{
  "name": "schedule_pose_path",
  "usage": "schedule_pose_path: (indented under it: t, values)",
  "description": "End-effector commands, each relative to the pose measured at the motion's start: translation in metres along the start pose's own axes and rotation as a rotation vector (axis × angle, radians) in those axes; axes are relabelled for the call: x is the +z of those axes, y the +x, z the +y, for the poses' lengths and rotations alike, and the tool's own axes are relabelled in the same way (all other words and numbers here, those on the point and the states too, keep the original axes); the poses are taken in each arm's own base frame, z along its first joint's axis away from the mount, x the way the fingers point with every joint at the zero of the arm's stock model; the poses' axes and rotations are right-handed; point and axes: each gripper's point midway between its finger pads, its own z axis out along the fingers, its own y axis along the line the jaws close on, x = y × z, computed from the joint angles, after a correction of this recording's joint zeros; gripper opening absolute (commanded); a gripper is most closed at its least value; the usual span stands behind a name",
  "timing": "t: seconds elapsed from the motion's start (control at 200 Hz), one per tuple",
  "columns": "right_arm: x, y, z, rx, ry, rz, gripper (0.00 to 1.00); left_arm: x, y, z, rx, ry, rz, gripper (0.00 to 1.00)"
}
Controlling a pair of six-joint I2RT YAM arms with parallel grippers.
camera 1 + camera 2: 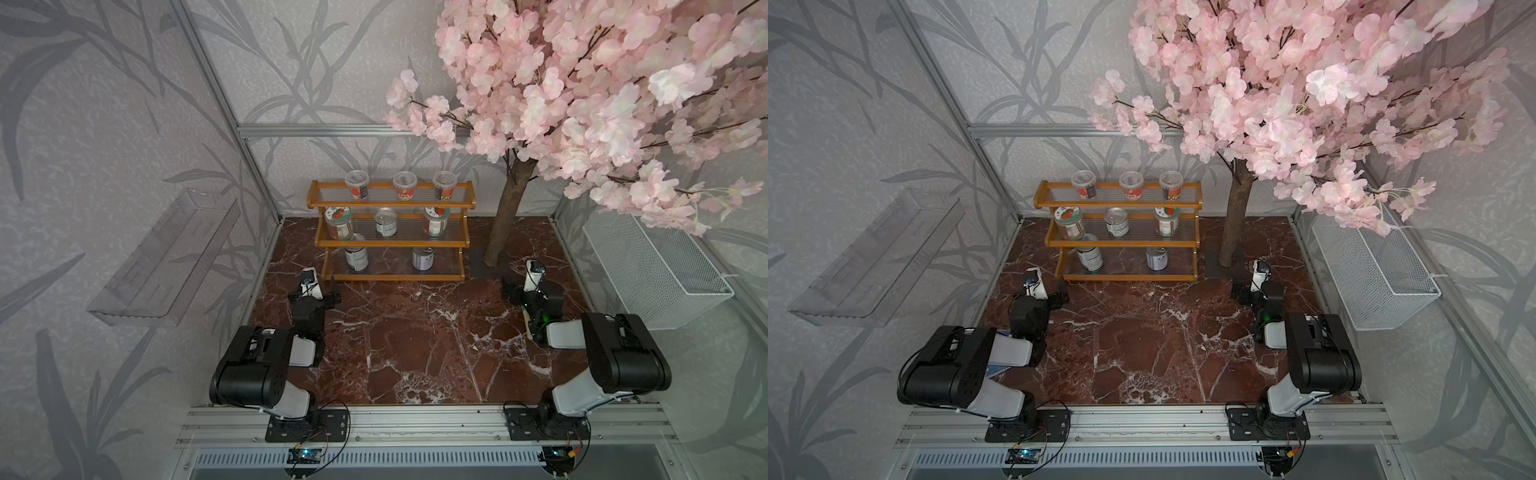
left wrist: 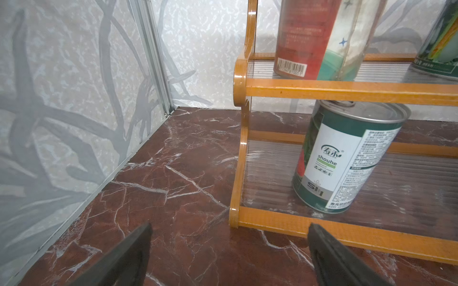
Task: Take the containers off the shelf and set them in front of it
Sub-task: 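Pick up a container from the shelf.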
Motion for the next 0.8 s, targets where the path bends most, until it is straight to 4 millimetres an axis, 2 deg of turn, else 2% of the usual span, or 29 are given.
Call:
schedule_pose_path:
  t: [0.0, 0.7, 0.795]
  values:
    - [0.0021, -0.0092, -0.0008, -0.006, 0.0, -0.018, 0.99, 0.0045, -0.0107, 0.0006, -0.003, -0.006, -0.034, 1.0]
    - [0.0019, -0.0096, -0.0004, -0.006, -0.001, -0.021, 0.99, 0.0037, -0.0126, 0.0011, -0.004, -0.008, -0.041, 1.0]
    - [0.0011, -0.0094, 0.0006, -0.01, -0.005, -0.023, 0.99, 0.0107, -0.0163, -0.0012, 0.008, -0.005, 0.011, 1.0]
